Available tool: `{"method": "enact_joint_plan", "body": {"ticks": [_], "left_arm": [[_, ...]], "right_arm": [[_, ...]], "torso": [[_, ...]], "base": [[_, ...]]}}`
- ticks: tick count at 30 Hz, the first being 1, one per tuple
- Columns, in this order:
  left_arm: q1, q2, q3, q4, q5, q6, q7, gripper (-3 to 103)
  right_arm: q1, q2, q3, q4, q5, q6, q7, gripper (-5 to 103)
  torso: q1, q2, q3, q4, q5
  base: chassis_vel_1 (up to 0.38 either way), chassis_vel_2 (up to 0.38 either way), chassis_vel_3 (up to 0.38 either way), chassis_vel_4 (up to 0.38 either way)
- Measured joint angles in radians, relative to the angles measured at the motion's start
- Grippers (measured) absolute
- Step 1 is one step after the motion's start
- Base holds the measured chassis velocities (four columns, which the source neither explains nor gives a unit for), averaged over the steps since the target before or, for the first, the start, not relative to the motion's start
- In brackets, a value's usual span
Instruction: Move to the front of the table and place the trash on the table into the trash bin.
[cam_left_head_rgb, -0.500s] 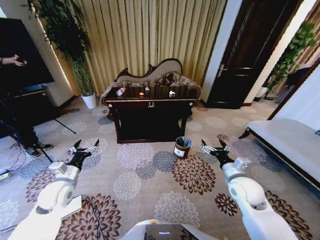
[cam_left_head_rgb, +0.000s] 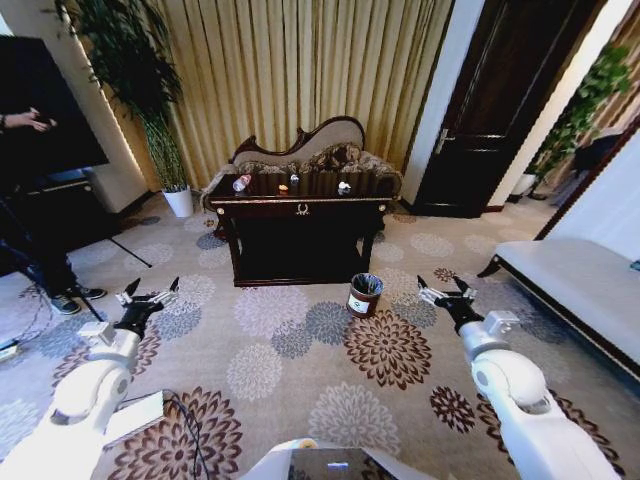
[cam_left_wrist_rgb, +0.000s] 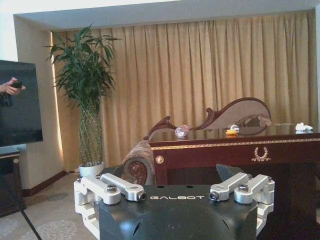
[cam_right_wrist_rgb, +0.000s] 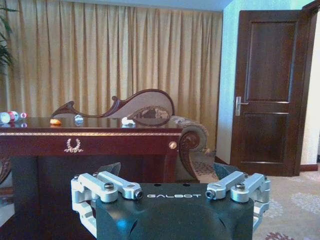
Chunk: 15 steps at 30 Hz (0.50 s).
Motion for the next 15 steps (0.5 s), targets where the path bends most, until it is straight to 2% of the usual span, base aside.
{"method": "enact_joint_plan", "body": {"ticks": [8,15], "left_arm": [[0.0,-0.013,0.004,0.002,0.006,-0.004,-0.001,100],[0.006,-0.018,-0.001,-0.002,0.006,-0.009,-0.002,100]], "right_arm": [[-0.001,0.009,0.007,0.016,0.013,0.006,0.0,100],[-0.008,0.037,-0.005,0.025,-0.015,0.013,0.0,100]], "torso": [[0.0,0.0,0.0,0.0001,-0.0002],[0.0,0.0,0.0,0.0,-0.0001]], "base": [[0.0,0.0,0.0,0.0],[0.0,0.0,0.0,0.0]]}}
